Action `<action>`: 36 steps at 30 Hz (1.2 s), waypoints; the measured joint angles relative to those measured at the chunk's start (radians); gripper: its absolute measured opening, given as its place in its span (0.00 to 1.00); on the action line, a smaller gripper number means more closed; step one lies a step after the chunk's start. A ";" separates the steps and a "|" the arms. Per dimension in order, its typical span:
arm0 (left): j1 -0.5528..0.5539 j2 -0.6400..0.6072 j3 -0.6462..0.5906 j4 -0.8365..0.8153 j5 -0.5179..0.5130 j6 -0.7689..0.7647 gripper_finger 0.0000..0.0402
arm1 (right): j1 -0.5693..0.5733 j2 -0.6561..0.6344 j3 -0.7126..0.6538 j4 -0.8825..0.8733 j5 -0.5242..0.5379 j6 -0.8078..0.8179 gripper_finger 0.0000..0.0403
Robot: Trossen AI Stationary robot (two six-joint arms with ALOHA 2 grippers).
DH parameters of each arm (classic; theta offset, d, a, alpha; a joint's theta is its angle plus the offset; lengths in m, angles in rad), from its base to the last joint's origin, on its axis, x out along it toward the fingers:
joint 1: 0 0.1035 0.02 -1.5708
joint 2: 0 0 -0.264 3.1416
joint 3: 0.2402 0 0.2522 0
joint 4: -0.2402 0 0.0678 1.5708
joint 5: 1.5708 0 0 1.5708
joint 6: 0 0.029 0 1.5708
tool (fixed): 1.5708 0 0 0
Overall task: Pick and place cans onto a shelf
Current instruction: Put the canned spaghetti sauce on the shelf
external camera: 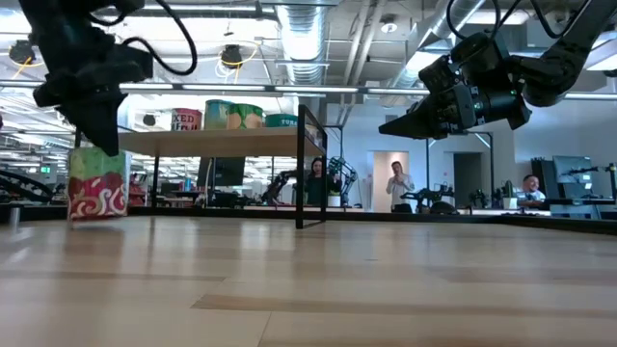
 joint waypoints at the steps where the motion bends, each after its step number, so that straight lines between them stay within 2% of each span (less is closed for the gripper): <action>1: 0.000 0.006 -0.005 0.007 0.011 0.003 0.07 | 0.000 0.000 0.000 0.000 0.000 0.000 0.04; 10: 0.001 0.025 -0.003 0.047 0.039 0.035 0.14 | 0.000 0.000 0.000 0.000 0.000 0.000 0.04; 16: 0.006 0.025 0.076 -0.012 0.045 0.096 0.19 | 0.000 0.000 0.000 0.001 0.000 0.000 0.03; 18: 0.013 0.025 0.108 -0.037 0.044 0.135 0.21 | 0.000 0.000 0.000 0.000 0.000 0.000 0.03; 21: 0.022 0.024 0.152 -0.081 0.088 0.281 0.23 | 0.000 0.000 0.000 0.000 0.000 0.000 0.04; 24: 0.035 0.024 0.173 -0.131 0.157 0.418 0.20 | 0.000 0.000 0.000 0.000 0.000 0.000 0.04; 28: 0.058 0.024 0.146 -0.183 0.263 0.539 0.08 | 0.000 0.000 0.000 -0.001 0.000 0.000 0.03; 31: 0.046 0.030 0.127 -0.143 0.252 0.629 0.01 | 0.000 0.000 0.000 -0.001 0.000 0.000 0.03; 33: 0.046 0.032 0.114 -0.116 0.237 0.694 0.02 | 0.000 0.000 0.000 -0.001 0.000 0.000 0.04; 36: 0.047 0.032 0.088 -0.076 0.236 0.728 0.07 | 0.000 0.000 0.000 -0.001 0.000 0.000 0.04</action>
